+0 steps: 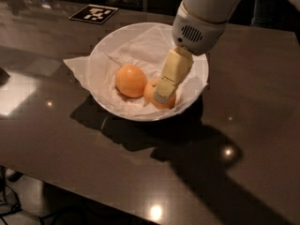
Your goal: Pick orange from white bowl
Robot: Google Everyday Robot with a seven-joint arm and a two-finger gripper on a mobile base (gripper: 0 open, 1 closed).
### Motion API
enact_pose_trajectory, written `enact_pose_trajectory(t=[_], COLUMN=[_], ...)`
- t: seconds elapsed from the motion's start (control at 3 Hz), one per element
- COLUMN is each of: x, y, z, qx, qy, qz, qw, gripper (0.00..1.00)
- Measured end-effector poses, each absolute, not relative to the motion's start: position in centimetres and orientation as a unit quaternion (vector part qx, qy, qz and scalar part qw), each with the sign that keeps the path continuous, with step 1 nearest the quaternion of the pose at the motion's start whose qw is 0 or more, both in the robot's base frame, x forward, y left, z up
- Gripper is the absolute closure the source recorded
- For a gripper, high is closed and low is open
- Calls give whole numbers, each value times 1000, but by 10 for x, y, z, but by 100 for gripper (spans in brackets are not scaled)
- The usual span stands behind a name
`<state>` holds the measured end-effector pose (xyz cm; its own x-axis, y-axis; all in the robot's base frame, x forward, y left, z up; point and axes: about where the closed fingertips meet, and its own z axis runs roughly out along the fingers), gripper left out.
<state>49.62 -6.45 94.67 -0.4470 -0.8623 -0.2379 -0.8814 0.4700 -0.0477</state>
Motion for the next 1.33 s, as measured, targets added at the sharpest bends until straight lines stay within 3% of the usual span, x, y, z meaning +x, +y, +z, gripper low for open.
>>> enact_pose_trajectory(t=[1.0, 1.33], x=[502, 507], y=[-50, -43], z=[909, 907], qx=[-464, -466], qy=[880, 880], qz=[65, 58], qw=[72, 66], gripper=[0, 7])
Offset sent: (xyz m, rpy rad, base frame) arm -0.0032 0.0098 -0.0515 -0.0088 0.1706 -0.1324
